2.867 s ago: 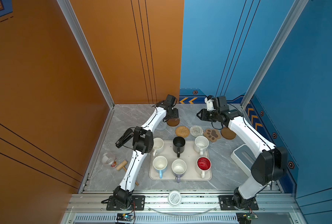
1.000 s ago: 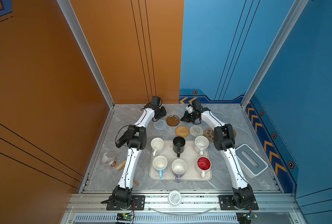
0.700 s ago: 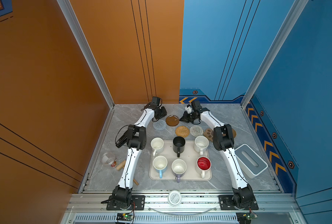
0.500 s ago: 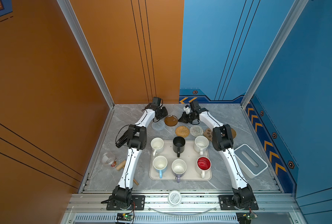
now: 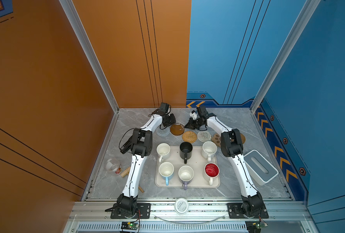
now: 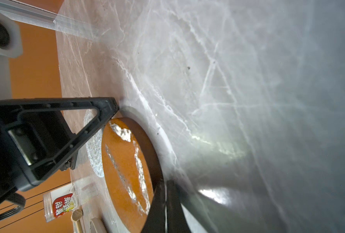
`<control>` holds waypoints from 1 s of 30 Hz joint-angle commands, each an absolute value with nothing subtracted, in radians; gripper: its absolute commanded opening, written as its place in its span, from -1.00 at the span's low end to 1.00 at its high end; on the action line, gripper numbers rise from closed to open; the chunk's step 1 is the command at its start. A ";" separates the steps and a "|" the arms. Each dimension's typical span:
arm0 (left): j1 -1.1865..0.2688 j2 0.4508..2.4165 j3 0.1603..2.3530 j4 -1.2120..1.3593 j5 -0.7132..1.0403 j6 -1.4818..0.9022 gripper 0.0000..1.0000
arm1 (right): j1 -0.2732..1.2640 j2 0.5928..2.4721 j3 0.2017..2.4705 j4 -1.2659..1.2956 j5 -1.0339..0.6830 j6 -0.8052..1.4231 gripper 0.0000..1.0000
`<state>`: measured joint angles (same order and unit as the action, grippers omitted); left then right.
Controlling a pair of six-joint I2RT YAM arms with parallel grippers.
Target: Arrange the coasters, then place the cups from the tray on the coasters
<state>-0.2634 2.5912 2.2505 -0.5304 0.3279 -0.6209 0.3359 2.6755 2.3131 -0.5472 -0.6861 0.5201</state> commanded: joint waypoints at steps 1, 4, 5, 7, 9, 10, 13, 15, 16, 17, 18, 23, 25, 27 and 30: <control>-0.277 2.588 2.184 -0.631 0.331 -0.586 -0.57 | 0.352 2.653 2.266 -0.607 -0.675 0.489 -1.00; -0.280 2.571 2.154 -0.632 0.319 -0.580 -0.58 | 0.357 2.642 2.249 -0.607 -0.674 0.482 -1.00; -0.280 2.566 2.144 -0.632 0.312 -0.578 -0.58 | 0.359 2.639 2.245 -0.607 -0.675 0.480 -1.00; -0.279 2.559 2.133 -0.632 0.304 -0.576 -0.58 | 0.362 2.634 2.236 -0.610 -0.677 0.475 -1.00; -0.277 2.553 2.125 -0.632 0.303 -0.574 -0.58 | 0.367 2.630 2.230 -0.613 -0.679 0.470 -1.00; -0.275 2.550 2.122 -0.632 0.303 -0.574 -0.58 | 0.368 2.628 2.227 -0.615 -0.678 0.468 -1.00; -0.274 2.536 2.109 -0.632 0.293 -0.572 -0.59 | 0.373 2.622 2.220 -0.618 -0.680 0.462 -1.00; -0.274 2.527 2.096 -0.632 0.285 -0.572 -0.59 | 0.374 2.619 2.215 -0.618 -0.679 0.459 -1.00; -0.274 2.521 2.089 -0.631 0.286 -0.571 -0.59 | 0.374 2.616 2.214 -0.618 -0.676 0.460 -1.00; -0.274 2.517 2.080 -0.629 0.286 -0.571 -0.59 | 0.374 2.611 2.211 -0.618 -0.671 0.459 -1.00; -0.274 2.511 2.074 -0.628 0.287 -0.572 -0.60 | 0.373 2.609 2.210 -0.619 -0.670 0.457 -1.00; -0.278 2.471 2.007 -0.606 0.281 -0.574 -0.60 | 0.375 2.595 2.209 -0.617 -0.675 0.456 -1.00; -0.277 2.457 1.979 -0.595 0.276 -0.575 -0.60 | 0.376 2.591 2.207 -0.618 -0.675 0.454 -1.00; -0.277 2.443 1.956 -0.584 0.275 -0.577 -0.60 | 0.379 2.588 2.203 -0.617 -0.678 0.455 -1.00; -0.276 2.426 1.929 -0.561 0.275 -0.583 -0.60 | 0.380 2.581 2.194 -0.617 -0.671 0.449 -1.00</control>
<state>-0.2695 2.4252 1.9793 -0.4999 0.3145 -0.5915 0.3687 2.6183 2.2227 -0.5606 -0.6968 0.4694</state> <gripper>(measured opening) 0.200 0.047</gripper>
